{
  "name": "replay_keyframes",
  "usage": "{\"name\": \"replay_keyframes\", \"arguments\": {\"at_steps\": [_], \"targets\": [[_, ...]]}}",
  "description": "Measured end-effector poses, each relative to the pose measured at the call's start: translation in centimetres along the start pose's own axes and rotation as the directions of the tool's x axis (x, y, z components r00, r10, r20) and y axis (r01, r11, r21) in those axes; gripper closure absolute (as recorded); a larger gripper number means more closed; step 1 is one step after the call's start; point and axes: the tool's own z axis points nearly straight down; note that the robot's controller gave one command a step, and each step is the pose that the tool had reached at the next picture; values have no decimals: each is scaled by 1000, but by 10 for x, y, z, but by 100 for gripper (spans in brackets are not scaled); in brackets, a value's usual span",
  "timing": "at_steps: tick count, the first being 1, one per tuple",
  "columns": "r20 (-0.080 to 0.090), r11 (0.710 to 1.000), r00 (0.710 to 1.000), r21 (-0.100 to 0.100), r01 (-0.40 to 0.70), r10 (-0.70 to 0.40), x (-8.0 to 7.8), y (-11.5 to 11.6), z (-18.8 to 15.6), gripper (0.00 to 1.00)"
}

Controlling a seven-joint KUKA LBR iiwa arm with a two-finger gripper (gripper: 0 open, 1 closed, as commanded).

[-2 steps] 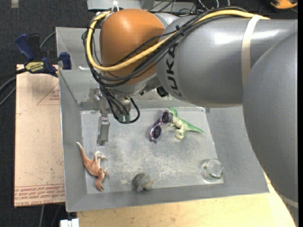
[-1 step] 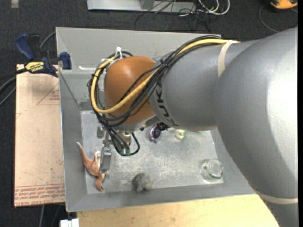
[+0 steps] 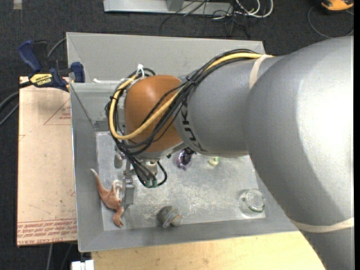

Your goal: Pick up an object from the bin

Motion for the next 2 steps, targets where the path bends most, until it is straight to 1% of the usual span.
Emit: {"name": "replay_keyframes", "arguments": {"at_steps": [1,2], "targets": [[-2,985,985,-2,173,-173,23,-12,37,0],[-5,981,981,-1,192,-192,27,-14,43,0]]}}
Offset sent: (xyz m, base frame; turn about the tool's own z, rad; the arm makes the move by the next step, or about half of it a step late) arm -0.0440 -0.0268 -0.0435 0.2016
